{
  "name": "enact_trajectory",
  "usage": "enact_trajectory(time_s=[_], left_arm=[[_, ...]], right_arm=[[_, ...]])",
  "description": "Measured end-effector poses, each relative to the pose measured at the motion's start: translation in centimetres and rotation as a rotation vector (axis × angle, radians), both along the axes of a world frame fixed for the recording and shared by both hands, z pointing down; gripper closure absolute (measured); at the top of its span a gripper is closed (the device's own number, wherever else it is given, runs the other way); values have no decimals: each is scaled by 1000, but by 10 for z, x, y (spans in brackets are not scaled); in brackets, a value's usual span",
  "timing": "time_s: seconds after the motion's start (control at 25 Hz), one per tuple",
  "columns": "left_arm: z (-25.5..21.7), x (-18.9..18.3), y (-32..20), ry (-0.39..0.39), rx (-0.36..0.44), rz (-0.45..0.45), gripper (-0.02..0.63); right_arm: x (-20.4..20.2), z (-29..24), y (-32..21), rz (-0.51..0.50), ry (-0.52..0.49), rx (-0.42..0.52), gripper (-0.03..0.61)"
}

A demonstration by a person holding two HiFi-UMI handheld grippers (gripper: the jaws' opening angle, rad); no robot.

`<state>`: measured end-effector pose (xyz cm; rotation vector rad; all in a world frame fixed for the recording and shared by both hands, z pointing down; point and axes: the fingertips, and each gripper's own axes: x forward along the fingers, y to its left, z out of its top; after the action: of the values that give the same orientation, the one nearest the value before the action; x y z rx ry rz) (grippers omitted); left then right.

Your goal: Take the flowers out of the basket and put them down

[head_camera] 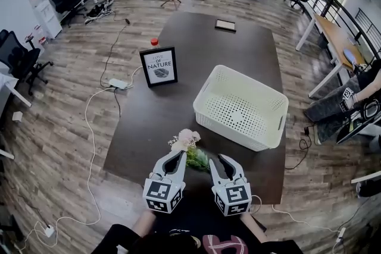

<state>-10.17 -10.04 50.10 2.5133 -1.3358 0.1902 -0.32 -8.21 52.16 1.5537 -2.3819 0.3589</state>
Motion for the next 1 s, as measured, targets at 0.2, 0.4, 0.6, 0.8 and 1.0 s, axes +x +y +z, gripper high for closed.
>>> enact_trajectory(time_s=[0.2, 0.4, 0.6, 0.8, 1.0], left_arm=[[0, 3, 3, 0, 1, 8, 604], [0, 3, 5, -2, 1, 11, 604], [2, 3, 6, -4, 0, 13, 604], [2, 3, 9, -1, -3, 15, 604], [6, 5, 12, 1, -8, 17, 604]], right_arm=[[0, -1, 3, -2, 10, 13, 518], [-2, -2, 5, 2, 19, 17, 544], [-2, 0, 6, 6, 25, 22, 571], [-2, 1, 9, 6, 29, 18, 571], [2, 4, 11, 20, 23, 17, 572]])
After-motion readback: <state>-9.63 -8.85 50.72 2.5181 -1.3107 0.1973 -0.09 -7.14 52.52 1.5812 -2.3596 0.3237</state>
